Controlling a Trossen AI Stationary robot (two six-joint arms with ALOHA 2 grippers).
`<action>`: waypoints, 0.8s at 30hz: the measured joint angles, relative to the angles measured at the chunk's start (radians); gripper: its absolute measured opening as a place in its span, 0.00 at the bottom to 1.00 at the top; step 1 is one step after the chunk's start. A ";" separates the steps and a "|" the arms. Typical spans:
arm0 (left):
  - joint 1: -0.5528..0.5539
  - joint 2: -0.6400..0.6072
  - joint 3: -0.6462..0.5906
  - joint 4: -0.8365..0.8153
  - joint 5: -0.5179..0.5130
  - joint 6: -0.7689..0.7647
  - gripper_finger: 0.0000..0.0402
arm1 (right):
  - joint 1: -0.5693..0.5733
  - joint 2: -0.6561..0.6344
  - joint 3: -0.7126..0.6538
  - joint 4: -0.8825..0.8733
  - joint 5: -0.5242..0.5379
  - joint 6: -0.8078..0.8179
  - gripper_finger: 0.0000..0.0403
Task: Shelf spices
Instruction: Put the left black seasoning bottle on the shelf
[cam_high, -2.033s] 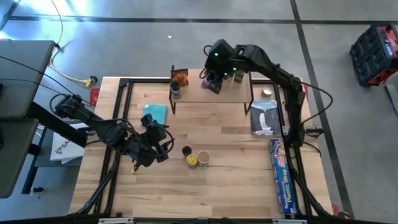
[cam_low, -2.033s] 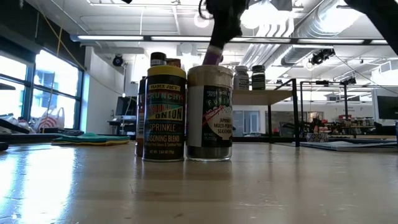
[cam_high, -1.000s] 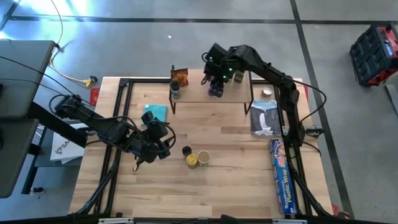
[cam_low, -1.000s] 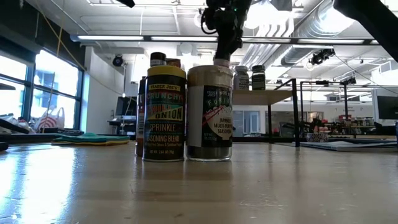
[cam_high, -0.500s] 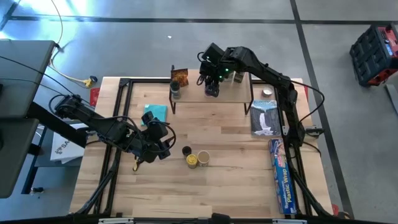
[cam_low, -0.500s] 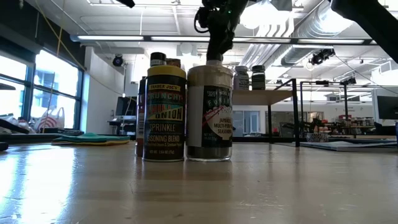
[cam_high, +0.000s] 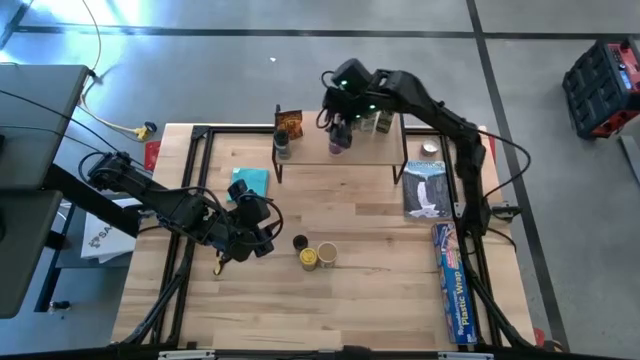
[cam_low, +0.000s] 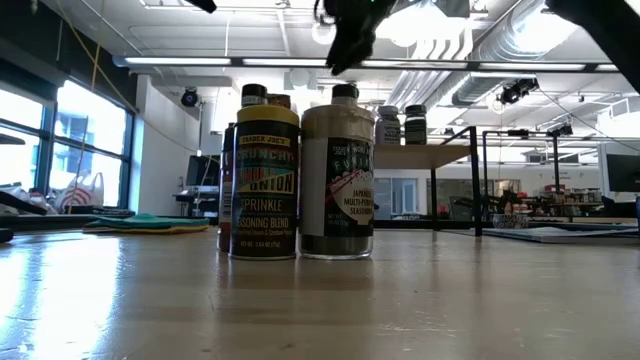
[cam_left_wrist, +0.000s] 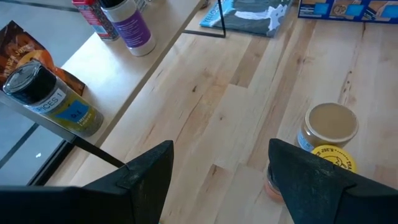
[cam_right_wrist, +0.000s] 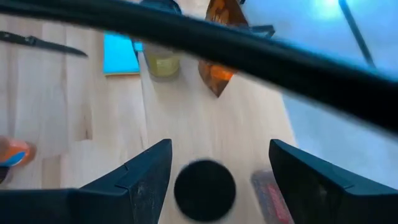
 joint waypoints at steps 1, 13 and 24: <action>0.000 0.000 0.000 0.000 0.000 0.000 0.65 | 0.000 -0.016 0.001 -0.013 0.003 0.001 0.65; -0.073 0.000 0.000 -0.015 -0.039 -0.039 0.65 | 0.029 -0.128 -0.209 0.040 0.001 -0.057 0.34; -0.108 0.000 0.000 -0.090 -0.085 -0.130 0.65 | 0.019 -0.145 -0.348 0.141 -0.072 -0.030 0.02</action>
